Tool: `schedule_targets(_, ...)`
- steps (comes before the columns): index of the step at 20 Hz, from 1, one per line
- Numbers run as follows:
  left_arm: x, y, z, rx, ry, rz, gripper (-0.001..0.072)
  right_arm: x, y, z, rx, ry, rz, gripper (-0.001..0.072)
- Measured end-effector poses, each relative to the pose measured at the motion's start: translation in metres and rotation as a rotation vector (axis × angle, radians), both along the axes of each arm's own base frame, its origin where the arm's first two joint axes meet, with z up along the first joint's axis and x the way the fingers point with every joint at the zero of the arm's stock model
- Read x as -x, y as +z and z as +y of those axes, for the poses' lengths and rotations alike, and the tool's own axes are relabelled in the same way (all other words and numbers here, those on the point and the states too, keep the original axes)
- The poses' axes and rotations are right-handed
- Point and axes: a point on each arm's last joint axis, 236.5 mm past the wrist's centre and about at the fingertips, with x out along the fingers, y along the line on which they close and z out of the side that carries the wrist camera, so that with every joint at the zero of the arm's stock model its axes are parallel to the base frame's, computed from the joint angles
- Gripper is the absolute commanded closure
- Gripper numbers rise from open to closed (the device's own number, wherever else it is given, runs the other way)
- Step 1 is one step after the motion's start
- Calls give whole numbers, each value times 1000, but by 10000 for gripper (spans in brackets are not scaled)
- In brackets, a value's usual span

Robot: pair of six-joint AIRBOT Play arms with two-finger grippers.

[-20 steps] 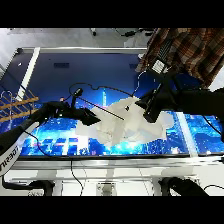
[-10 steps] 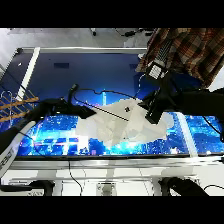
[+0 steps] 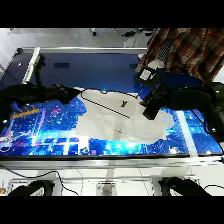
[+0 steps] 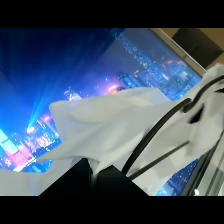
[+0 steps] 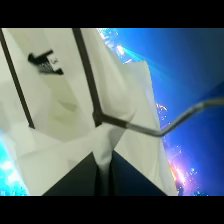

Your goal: Fold the clothes and pants, and hang the long-sleeved shirts on hangers.

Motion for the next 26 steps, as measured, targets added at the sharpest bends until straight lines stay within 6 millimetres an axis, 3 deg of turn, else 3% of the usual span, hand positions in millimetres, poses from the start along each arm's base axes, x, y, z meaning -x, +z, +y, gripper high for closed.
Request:
schedule_targets(5,4,33,6,2,51,-47,681,-6,-14,-6,36,-20,31,668)
schedule_targets(10,-2,42,10,19,102,-49,680,-1,-23,-12,40,-73,87,668)
schedule_targets(12,1,42,1,17,96,-40,681,2,-26,-16,35,-117,117,668)
schedule_targets(19,39,-4,-58,-205,8,11,681,-14,-26,-86,255,-323,53,668)
schedule_targets(23,46,-13,-85,-251,-6,-29,681,-14,-25,-98,278,-381,51,668)
schedule_targets(26,34,-32,-93,-261,20,9,680,-14,-25,-98,280,-379,50,668)
